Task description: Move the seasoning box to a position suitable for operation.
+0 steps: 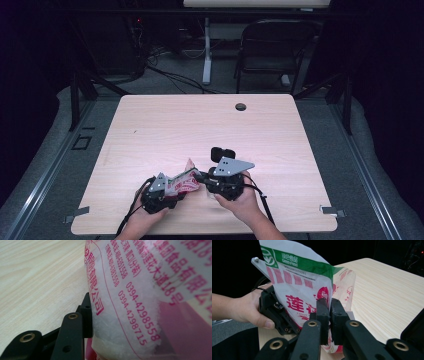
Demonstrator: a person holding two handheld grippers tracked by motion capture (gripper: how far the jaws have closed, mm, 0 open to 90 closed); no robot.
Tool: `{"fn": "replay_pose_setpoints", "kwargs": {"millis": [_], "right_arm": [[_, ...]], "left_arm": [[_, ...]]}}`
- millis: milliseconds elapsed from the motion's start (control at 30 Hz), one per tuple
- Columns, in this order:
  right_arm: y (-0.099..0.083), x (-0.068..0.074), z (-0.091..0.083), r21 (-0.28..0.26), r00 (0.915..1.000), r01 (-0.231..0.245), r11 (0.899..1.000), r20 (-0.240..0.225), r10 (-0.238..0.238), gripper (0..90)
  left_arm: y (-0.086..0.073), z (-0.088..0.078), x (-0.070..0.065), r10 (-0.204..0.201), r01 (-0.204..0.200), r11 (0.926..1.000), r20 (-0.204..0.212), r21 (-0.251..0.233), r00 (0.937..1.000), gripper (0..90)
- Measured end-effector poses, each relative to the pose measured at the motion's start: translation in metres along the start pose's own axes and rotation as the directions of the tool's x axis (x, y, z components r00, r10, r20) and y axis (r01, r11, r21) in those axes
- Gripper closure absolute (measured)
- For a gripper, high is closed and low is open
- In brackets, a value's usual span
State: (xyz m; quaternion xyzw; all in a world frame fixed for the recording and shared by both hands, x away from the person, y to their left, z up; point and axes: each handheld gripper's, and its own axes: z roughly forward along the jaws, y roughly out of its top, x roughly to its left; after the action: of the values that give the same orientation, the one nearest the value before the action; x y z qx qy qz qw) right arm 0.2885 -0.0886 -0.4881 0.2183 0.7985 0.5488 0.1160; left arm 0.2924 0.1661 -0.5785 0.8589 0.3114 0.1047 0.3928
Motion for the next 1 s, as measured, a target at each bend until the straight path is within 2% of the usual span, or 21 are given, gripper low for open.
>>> {"fn": "replay_pose_setpoints", "kwargs": {"millis": [67, 167, 467, 700, 1000], "right_arm": [[0.000, 0.000, -0.001, 0.000, 1.0000, -0.002, 1.000, -0.002, 0.002, 83.0], [0.000, 0.000, -0.001, 0.000, 1.0000, -0.002, 1.000, 0.001, 0.002, 78.5], [0.001, 0.000, -0.007, -0.018, 0.9998, 0.004, 1.000, 0.022, -0.003, 64.2], [0.000, -0.001, -0.013, -0.031, 0.9994, 0.001, 1.000, 0.035, 0.000, 62.9], [-0.007, -0.001, -0.028, -0.021, 0.9971, -0.004, 1.000, 0.076, 0.005, 59.8]], "left_arm": [[0.000, -0.001, -0.002, -0.004, 0.003, 1.0000, -0.022, -0.006, 0.9998, 60.0], [0.001, -0.002, -0.002, 0.014, -0.014, 0.9999, -0.040, -0.002, 0.9991, 60.1], [0.004, -0.005, -0.003, 0.028, -0.029, 0.9995, -0.060, -0.011, 0.9978, 60.2], [0.005, -0.008, -0.002, 0.025, -0.026, 0.9995, -0.076, -0.019, 0.9968, 60.3], [0.011, -0.013, 0.000, 0.060, -0.063, 0.9976, -0.112, -0.027, 0.9919, 60.3]]}}
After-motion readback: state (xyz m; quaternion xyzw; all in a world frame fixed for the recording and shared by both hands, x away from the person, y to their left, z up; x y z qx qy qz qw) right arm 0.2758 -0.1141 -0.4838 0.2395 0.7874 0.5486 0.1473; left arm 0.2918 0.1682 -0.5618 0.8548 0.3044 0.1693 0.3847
